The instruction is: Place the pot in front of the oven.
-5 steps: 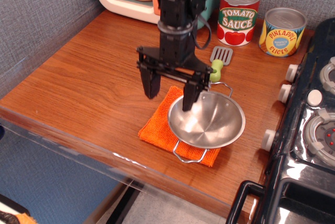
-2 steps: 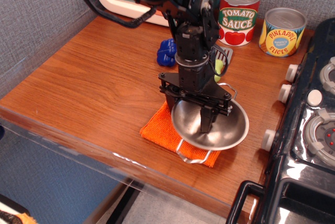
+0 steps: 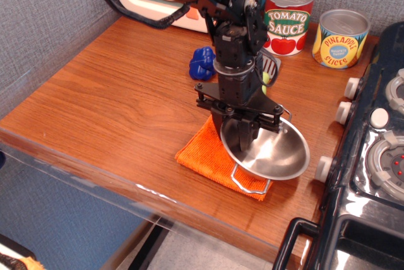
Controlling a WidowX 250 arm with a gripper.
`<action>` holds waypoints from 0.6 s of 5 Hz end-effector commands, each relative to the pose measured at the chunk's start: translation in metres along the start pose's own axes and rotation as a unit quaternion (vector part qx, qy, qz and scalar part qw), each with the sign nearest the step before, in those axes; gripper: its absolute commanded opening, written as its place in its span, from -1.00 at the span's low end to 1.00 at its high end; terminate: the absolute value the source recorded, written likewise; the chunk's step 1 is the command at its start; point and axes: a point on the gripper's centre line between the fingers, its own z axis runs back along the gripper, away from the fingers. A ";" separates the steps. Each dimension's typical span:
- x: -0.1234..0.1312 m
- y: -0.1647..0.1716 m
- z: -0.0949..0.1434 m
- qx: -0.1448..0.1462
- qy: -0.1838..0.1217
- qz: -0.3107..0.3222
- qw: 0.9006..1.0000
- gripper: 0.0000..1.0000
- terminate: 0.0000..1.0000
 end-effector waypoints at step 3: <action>0.034 0.011 0.082 -0.018 -0.060 0.035 0.997 -1.00 -1.00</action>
